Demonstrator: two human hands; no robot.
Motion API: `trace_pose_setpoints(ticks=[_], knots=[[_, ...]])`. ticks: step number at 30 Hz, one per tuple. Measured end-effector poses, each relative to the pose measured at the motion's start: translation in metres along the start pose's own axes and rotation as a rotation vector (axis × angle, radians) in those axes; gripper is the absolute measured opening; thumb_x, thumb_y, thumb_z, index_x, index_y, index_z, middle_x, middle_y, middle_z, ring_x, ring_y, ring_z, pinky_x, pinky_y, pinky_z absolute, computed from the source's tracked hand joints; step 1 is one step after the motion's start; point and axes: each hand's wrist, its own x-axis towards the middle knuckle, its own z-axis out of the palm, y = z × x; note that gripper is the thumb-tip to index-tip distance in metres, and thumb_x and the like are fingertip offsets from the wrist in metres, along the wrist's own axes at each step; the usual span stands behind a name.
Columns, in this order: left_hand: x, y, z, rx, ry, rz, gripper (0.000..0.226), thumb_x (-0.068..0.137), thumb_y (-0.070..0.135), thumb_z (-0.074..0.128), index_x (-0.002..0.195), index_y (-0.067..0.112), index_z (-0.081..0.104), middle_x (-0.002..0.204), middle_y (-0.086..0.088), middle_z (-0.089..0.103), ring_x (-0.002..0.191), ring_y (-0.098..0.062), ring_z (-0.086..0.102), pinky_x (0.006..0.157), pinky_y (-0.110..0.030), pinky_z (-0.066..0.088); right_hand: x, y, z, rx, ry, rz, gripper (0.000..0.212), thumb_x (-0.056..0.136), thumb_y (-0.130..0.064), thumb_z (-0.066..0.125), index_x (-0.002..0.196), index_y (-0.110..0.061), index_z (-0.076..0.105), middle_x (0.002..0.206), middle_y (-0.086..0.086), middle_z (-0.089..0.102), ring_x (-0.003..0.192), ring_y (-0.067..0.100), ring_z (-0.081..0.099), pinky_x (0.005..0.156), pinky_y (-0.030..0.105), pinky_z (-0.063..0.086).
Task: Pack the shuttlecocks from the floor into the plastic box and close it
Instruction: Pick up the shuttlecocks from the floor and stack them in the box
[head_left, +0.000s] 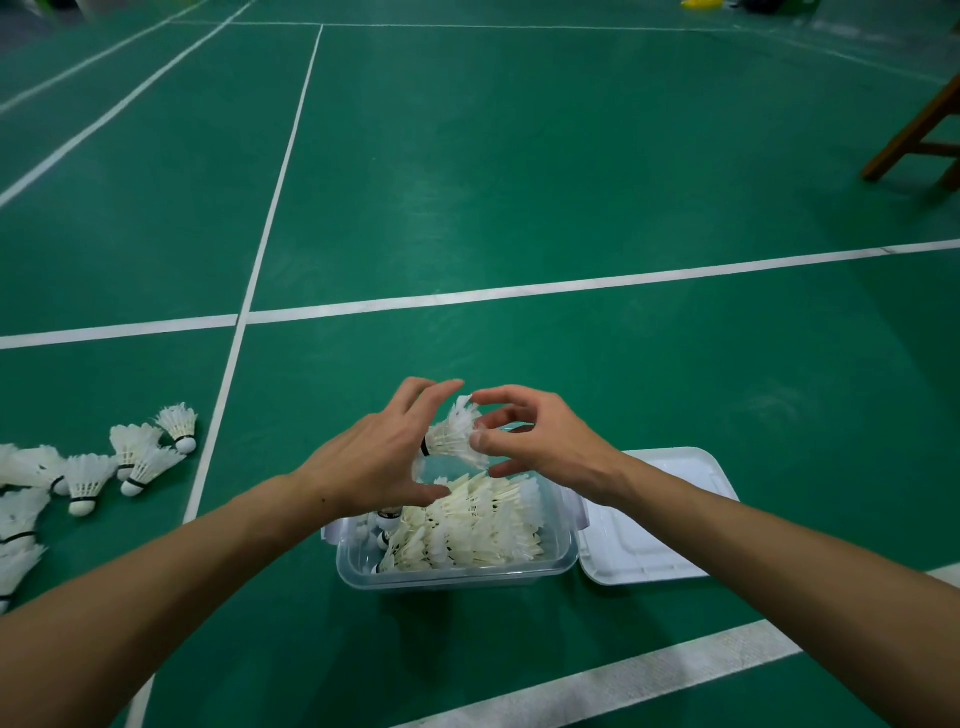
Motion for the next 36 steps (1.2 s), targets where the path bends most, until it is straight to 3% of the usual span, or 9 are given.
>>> trace_pose_setpoints(ticks=[4, 9, 13, 15, 21, 25, 28, 33, 36], knots=[[-0.003, 0.01, -0.001, -0.013, -0.025, 0.001, 0.131, 0.065, 0.068, 0.089, 0.161, 0.042, 0.003, 0.161, 0.013, 0.014, 0.093, -0.022, 0.066, 0.086, -0.041, 0.058, -0.002, 0.0, 0.008, -0.014, -0.047, -0.004, 0.051, 0.091, -0.019, 0.08, 0.14, -0.024, 0.065, 0.121, 0.007, 0.069, 0.103, 0.021, 0.075, 0.088, 0.044, 0.065], [-0.002, 0.023, -0.003, -0.049, 0.001, 0.027, 0.137, 0.06, 0.069, 0.09, 0.161, 0.044, 0.001, 0.166, 0.014, 0.007, 0.099, -0.028, 0.069, 0.089, -0.046, 0.058, -0.002, 0.004, 0.023, 0.042, -0.073, 0.031, 0.048, 0.09, -0.006, 0.069, 0.138, -0.014, 0.066, 0.105, 0.004, 0.066, 0.088, 0.01, 0.069, 0.085, 0.049, 0.066], [-0.001, 0.035, -0.003, -0.034, 0.012, 0.026, 0.139, 0.059, 0.071, 0.09, 0.162, 0.044, 0.0, 0.168, 0.016, 0.003, 0.098, -0.027, 0.071, 0.086, -0.044, 0.058, -0.002, 0.007, 0.032, 0.14, -0.11, 0.088, 0.048, 0.089, -0.009, 0.075, 0.134, -0.017, 0.061, 0.125, 0.012, 0.061, 0.097, 0.022, 0.076, 0.082, 0.051, 0.066], [0.0, 0.039, -0.002, -0.017, 0.011, 0.026, 0.142, 0.057, 0.069, 0.092, 0.162, 0.043, 0.0, 0.169, 0.015, -0.004, 0.095, -0.027, 0.072, 0.084, -0.041, 0.057, -0.002, 0.008, 0.034, 0.173, -0.125, 0.111, 0.057, 0.088, -0.005, 0.078, 0.137, -0.019, 0.054, 0.13, 0.013, 0.056, 0.086, 0.028, 0.077, 0.083, 0.051, 0.064], [-0.002, 0.051, -0.001, 0.037, 0.041, 0.035, 0.145, 0.054, 0.074, 0.09, 0.164, 0.037, 0.003, 0.172, 0.01, -0.014, 0.096, -0.027, 0.071, 0.082, -0.041, 0.057, 0.001, 0.015, 0.038, 0.309, -0.115, 0.163, 0.067, 0.086, 0.013, 0.074, 0.14, -0.017, 0.047, 0.096, 0.012, 0.058, 0.059, 0.022, 0.065, 0.057, 0.035, 0.058], [-0.002, 0.052, 0.003, 0.037, 0.145, 0.048, 0.134, 0.06, 0.071, 0.087, 0.163, 0.03, 0.012, 0.173, 0.003, -0.007, 0.094, -0.025, 0.07, 0.073, -0.038, 0.056, 0.0, 0.019, 0.044, 0.297, -0.052, 0.148, 0.067, 0.084, 0.01, 0.076, 0.139, -0.02, 0.055, 0.101, 0.013, 0.055, 0.06, 0.013, 0.065, 0.051, 0.028, 0.052], [-0.002, 0.05, 0.006, 0.042, 0.188, 0.051, 0.124, 0.064, 0.068, 0.084, 0.162, 0.028, 0.018, 0.173, 0.001, -0.003, 0.102, -0.024, 0.069, 0.072, -0.037, 0.057, 0.004, 0.019, 0.044, 0.29, -0.004, 0.134, 0.063, 0.083, 0.005, 0.08, 0.136, -0.023, 0.06, 0.106, 0.015, 0.054, 0.068, 0.017, 0.064, 0.053, 0.029, 0.054], [-0.011, 0.039, 0.007, -0.03, 0.259, 0.043, 0.124, 0.065, 0.073, 0.082, 0.162, 0.024, 0.023, 0.173, 0.001, 0.004, 0.142, -0.022, 0.044, 0.1, -0.039, 0.056, 0.009, 0.025, 0.034, 0.425, 0.062, 0.147, 0.059, 0.086, 0.01, 0.078, 0.137, -0.009, 0.056, 0.121, 0.031, 0.068, 0.085, 0.034, 0.077, 0.075, 0.045, 0.066], [-0.015, 0.025, 0.006, -0.119, 0.231, -0.081, 0.121, 0.069, 0.076, 0.08, 0.163, 0.027, 0.019, 0.162, 0.006, 0.031, 0.136, -0.013, 0.048, 0.11, -0.04, 0.05, 0.011, 0.03, 0.027, 0.456, 0.118, 0.159, 0.06, 0.084, 0.01, 0.08, 0.137, -0.008, 0.056, 0.118, 0.028, 0.07, 0.089, 0.039, 0.078, 0.08, 0.048, 0.066]])
